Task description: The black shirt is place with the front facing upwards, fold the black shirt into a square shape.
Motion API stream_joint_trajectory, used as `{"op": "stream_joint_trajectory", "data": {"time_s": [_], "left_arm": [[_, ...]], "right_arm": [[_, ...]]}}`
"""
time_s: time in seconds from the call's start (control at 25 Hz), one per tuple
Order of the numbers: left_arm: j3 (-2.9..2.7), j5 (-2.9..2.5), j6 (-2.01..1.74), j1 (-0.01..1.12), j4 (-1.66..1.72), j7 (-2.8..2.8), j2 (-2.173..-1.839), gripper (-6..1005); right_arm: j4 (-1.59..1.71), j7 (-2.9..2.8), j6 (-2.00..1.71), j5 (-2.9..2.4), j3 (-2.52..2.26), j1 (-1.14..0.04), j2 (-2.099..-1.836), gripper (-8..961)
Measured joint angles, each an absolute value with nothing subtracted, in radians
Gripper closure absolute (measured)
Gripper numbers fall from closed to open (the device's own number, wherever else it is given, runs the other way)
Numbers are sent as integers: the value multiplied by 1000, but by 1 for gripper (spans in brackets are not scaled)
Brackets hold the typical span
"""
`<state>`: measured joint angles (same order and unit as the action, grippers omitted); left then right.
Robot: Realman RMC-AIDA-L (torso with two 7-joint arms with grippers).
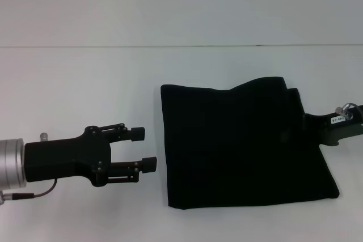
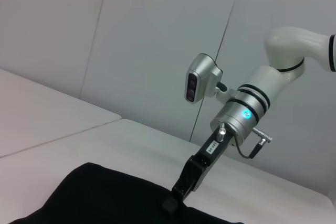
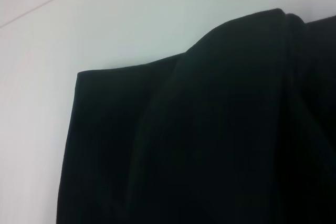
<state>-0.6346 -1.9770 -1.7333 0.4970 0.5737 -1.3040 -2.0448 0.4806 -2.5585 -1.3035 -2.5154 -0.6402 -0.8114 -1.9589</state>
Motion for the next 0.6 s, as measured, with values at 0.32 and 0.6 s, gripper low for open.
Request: {"op": "stream_joint_trajectory", "data": {"time_s": [0.32, 0.6], "left_arm": [[-633, -1978, -1733, 497, 574, -1304, -2045, 194], [-632, -1978, -1736, 497, 574, -1304, -2045, 194]], "right_arm": [[496, -2531, -1322, -2438, -635, -803, -1950, 870], [589, -2531, -1397, -2382, -630, -741, -1939, 869]]}}
